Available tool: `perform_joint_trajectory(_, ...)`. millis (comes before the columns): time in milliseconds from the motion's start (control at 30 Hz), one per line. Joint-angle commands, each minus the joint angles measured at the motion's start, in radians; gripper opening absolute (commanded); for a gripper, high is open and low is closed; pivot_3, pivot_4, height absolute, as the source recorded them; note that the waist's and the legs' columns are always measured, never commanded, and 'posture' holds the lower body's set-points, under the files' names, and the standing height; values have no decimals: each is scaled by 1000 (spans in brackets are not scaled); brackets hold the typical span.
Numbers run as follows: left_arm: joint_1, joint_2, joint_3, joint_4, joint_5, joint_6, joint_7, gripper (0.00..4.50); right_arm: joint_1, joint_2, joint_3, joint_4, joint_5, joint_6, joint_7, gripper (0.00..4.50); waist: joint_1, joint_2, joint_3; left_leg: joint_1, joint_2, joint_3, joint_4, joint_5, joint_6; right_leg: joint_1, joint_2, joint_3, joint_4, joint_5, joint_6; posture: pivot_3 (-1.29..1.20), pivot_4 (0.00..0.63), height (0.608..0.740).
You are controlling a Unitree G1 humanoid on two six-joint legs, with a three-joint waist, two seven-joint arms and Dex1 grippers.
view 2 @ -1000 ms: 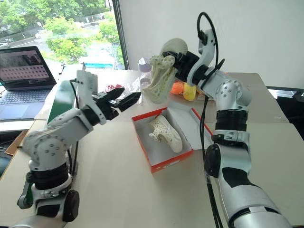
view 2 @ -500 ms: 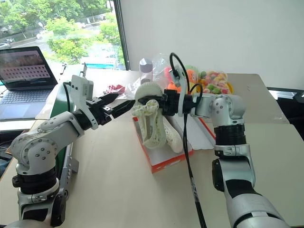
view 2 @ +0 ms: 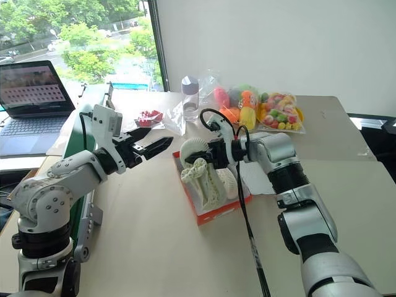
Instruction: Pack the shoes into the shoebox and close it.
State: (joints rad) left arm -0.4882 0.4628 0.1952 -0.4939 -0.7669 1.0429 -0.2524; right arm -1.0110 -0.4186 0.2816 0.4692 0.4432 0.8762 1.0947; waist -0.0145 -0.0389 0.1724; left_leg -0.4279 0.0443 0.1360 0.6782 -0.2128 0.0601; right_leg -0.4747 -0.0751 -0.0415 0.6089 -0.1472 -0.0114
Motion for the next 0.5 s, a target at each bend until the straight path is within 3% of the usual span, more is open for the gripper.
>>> perform_joint_trajectory(33, 2, 5, 11, -41, 4, -26, 8, 4500, -48, 22, -5, 49, -36, -70, 45, 438, 0, 0, 0, 0, 0, 0, 0, 0, 0, 0, 0, 0, 0, 0, 0, 0, 150, 740)
perform_joint_trajectory(333, 20, 6, 18, -60, 3, -16, 22, 4500, -68, 94, -22, 189, -75, -100, 123, 438, 0, 0, 0, 0, 0, 0, 0, 0, 0, 0, 0, 0, 0, 2, -3, 0, 150, 740)
perform_joint_trajectory(500, 35, 6, 14, -80, -2, -9, 31, 4500, -55, 119, 12, 334, -167, -211, 110, 438, 0, 0, 0, 0, 0, 0, 0, 0, 0, 0, 0, 0, 1, 4, -6, 0, 150, 740)
